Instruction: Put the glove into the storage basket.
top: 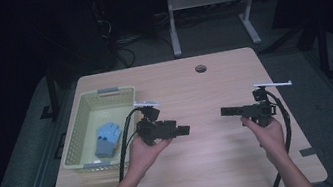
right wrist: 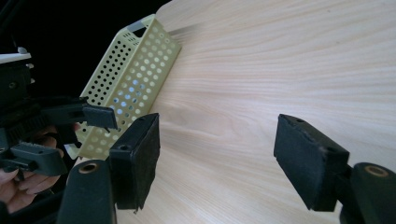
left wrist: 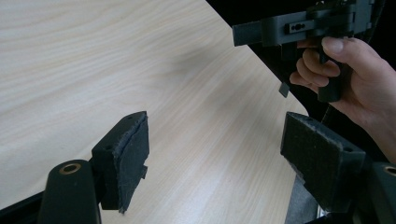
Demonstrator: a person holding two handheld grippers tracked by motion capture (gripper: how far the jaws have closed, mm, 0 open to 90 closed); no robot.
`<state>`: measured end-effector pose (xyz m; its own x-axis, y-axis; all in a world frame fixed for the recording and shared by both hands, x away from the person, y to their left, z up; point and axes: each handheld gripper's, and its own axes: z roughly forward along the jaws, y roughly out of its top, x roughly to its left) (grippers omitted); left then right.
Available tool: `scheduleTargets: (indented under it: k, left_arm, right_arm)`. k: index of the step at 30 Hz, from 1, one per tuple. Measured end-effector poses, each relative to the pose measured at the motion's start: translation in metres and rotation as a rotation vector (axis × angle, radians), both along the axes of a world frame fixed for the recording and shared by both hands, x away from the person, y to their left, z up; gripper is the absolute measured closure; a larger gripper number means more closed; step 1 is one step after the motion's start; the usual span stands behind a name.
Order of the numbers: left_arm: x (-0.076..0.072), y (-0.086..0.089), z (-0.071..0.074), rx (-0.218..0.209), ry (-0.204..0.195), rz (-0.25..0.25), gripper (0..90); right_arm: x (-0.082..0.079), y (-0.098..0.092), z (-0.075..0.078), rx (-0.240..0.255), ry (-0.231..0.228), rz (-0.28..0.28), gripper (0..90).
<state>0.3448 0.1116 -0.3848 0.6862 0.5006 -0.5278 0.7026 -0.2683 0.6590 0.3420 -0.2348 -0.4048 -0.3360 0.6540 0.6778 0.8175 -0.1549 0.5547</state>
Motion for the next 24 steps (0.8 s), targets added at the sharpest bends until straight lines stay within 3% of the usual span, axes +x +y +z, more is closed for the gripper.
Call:
scheduleTargets:
  k: [13,24]
  left_arm:
    - [-0.006,-0.010,-0.016,-0.013,0.024,-0.004,23.4]
    - [-0.014,-0.019,-0.030,-0.007,0.034,-0.025,23.5]
  right_arm:
    - [-0.010,-0.022,-0.014,0.018,0.025,-0.035,30.7]
    - [-0.026,-0.043,-0.035,0.025,0.051,-0.060,29.0]
